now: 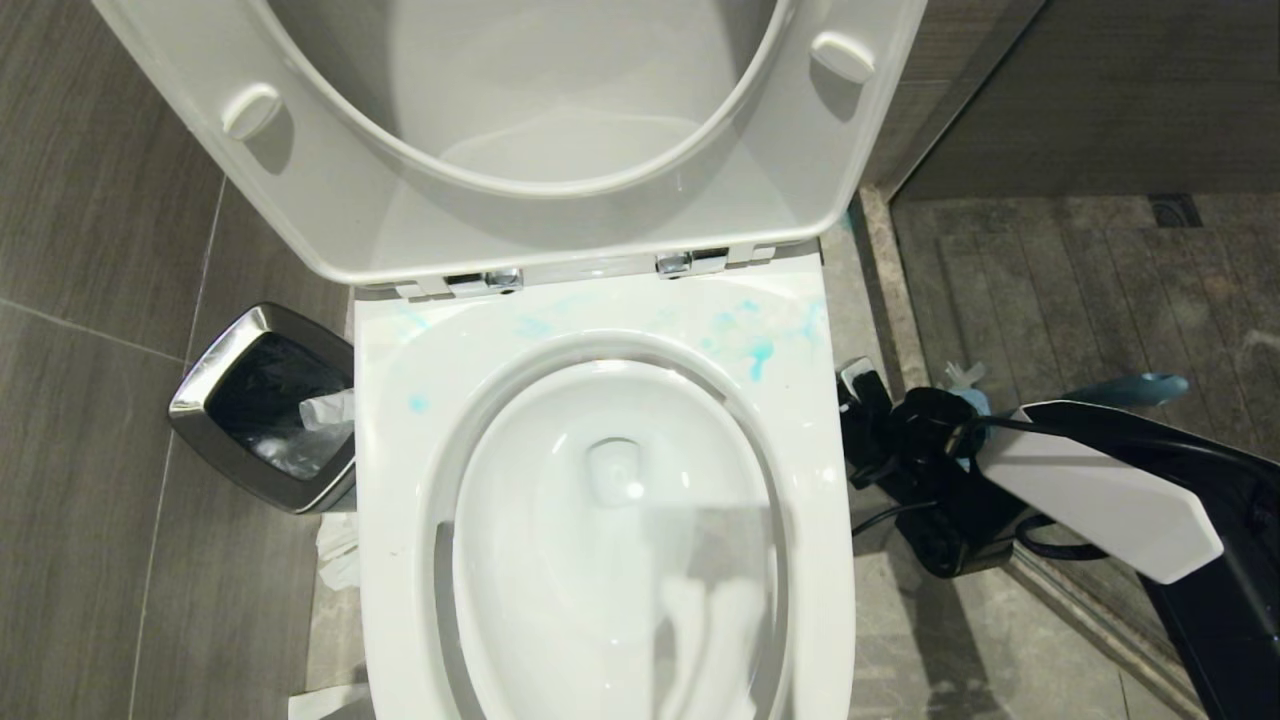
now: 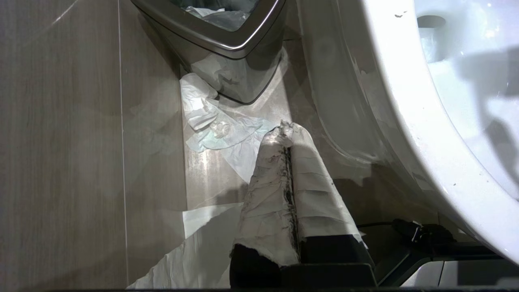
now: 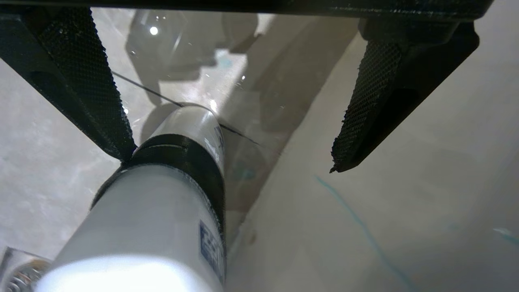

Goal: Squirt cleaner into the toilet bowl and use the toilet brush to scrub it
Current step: Pour in the cleaning agent

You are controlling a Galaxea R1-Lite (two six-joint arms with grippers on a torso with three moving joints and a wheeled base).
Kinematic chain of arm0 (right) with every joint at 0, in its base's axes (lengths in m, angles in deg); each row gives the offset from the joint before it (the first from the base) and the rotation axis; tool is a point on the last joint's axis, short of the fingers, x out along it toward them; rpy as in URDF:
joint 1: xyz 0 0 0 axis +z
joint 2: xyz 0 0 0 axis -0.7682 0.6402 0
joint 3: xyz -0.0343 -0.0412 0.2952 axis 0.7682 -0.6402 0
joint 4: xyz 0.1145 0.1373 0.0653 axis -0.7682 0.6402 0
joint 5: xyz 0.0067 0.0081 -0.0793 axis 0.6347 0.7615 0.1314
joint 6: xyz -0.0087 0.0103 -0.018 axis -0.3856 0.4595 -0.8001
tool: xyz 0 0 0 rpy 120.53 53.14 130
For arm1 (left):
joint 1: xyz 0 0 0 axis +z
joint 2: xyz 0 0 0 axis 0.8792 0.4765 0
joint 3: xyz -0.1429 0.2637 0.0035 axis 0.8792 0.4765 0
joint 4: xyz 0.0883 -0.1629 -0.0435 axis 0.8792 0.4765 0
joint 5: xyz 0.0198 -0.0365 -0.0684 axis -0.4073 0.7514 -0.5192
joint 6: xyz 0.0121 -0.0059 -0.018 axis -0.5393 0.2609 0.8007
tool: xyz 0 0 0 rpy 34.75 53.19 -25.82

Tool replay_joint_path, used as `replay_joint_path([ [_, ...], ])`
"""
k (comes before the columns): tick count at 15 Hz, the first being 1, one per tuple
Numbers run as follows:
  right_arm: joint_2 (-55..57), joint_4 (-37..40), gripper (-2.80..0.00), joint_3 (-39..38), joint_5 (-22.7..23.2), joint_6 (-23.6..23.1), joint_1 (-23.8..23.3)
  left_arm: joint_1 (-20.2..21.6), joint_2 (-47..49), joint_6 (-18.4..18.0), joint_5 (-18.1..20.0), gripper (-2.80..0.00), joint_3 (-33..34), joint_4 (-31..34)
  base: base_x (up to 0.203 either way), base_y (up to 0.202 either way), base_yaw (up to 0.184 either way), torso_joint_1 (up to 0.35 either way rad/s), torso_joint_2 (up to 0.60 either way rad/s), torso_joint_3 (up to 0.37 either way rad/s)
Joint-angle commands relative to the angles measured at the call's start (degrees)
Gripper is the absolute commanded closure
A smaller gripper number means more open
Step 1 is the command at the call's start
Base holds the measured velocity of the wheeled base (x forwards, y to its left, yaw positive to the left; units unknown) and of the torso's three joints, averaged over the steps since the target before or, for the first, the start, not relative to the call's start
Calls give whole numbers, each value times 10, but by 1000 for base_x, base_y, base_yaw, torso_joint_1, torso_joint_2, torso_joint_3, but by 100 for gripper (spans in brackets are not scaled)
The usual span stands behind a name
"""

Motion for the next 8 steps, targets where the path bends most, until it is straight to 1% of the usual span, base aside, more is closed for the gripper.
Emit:
replay_joint_path([
  [1,5,-6,-280,0,2,-12,4,0,1,0,0,0,0,0,0,0,0,0,0,0],
  [4,23,-2,-280,24,-3,-21,-1,0,1,0,0,0,0,0,0,0,0,0,0,0],
  [6,35,14,-280,58,-32,-24,-3,0,1,-1,0,0,0,0,0,0,0,0,0,0],
  [8,46,37,-280,110,-54,-25,-4,0,1,0,-1,0,0,0,0,0,0,0,0,0],
])
